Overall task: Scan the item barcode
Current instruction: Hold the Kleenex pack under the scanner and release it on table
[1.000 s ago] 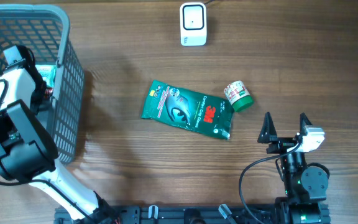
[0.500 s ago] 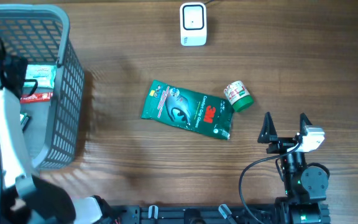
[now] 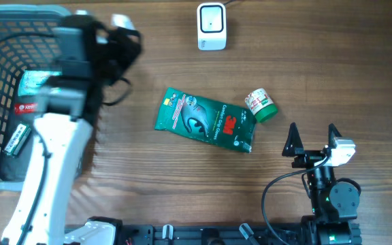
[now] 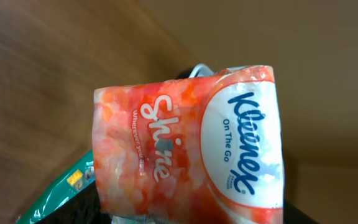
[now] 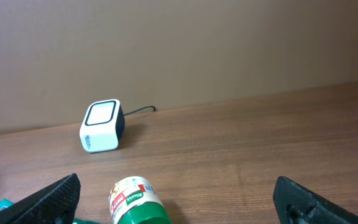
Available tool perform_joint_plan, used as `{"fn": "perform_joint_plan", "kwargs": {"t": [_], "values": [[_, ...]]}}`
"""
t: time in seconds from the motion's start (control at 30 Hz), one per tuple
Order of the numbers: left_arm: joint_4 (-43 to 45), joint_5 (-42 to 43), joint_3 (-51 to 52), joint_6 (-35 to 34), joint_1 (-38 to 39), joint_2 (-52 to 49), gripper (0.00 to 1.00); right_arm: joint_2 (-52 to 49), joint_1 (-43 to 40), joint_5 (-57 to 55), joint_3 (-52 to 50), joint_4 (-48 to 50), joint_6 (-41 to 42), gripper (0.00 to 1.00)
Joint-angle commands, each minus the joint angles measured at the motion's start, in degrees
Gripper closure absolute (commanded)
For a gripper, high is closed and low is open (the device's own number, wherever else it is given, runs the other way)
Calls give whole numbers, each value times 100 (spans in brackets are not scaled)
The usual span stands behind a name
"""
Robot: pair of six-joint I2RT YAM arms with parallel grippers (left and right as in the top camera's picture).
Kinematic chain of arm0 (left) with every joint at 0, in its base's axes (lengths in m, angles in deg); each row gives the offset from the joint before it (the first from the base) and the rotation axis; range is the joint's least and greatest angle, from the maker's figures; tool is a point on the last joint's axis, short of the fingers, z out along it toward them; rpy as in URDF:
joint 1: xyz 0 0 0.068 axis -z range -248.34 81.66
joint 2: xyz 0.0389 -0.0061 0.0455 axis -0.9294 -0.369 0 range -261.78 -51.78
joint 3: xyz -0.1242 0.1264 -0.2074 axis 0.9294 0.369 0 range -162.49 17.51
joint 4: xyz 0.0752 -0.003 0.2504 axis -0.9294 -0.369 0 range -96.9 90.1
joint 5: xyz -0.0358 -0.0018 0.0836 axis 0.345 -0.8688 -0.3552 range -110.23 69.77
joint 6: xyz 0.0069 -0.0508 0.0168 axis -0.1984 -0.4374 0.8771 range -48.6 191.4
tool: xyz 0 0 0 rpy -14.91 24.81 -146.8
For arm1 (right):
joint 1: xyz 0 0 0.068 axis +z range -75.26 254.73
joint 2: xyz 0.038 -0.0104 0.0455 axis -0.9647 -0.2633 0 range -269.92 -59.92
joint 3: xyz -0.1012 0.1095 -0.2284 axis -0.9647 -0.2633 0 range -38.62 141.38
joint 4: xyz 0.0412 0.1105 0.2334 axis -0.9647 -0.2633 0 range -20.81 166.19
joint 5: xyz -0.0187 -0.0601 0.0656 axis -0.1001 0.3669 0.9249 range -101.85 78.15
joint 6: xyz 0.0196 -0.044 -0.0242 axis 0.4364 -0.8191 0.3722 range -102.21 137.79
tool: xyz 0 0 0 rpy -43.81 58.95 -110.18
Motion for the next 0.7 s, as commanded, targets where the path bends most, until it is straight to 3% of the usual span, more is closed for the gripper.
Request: {"fn": "perform_joint_plan", "kwargs": {"t": [0.0,0.17,0.4,0.53,0.57,0.6,0.67], "values": [[-85,-1233,4,72,1130,-669,42,31,33,50,-7,24,-72,0],[192,-1425,4,70,2225,-2020,41,31,33,50,-7,24,-72,0],[284,-1639,4,72,2835,-3611,40,31,33,50,-7,24,-70,0],[437,-1665,-22,424,3025,-3585,25,28,33,50,-7,24,-70,0],[424,-1690,-81,619,3025,-3486,17,31,33,50,-7,24,-70,0],[404,-1764,-142,807,3018,-3333,0,31,33,50,-7,24,-70,0],[240,-2109,-264,846,3008,-3021,0,31,33,50,-7,22,-70,0]]}}
